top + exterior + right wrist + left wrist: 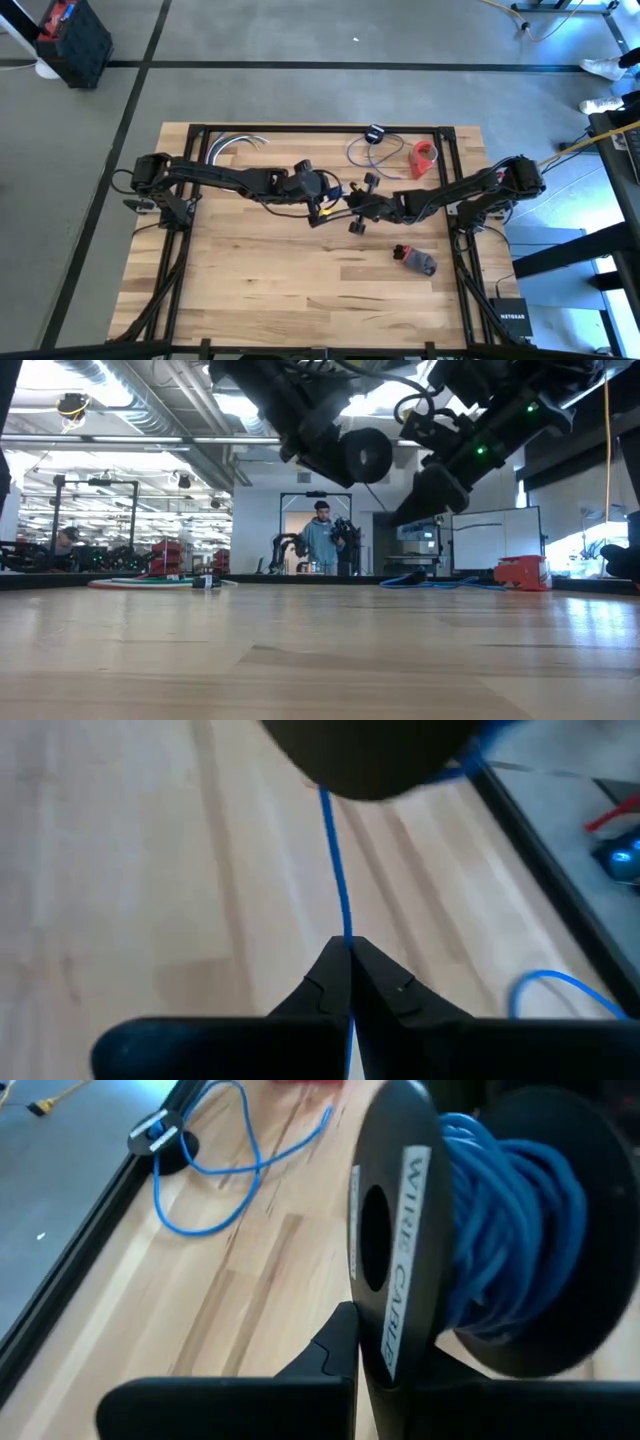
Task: Coil cords
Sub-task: Coil the blue wire onto the spool
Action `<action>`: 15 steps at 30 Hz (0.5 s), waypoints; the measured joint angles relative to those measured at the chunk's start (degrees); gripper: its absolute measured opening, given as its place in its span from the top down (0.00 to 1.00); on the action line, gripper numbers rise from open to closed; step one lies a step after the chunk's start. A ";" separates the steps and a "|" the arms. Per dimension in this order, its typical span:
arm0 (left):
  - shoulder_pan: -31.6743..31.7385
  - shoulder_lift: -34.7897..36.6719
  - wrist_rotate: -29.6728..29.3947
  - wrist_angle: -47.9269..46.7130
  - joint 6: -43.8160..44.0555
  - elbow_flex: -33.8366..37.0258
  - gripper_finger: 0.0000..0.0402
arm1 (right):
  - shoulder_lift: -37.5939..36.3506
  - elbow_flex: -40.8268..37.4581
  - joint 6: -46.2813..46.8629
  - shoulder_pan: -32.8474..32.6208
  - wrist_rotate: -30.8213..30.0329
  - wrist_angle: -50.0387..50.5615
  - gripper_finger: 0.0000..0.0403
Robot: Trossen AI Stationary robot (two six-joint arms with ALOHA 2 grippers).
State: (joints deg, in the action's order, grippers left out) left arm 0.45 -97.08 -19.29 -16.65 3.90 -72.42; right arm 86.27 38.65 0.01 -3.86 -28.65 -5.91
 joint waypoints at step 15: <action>0.45 -0.63 0.11 -2.83 -3.03 -0.22 1.00 | -8.79 -0.37 1.34 0.20 -2.87 1.88 0.99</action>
State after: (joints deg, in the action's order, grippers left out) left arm 0.90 -97.71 -19.18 -19.48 0.87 -72.64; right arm 77.48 38.28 1.35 -3.66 -31.53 -4.03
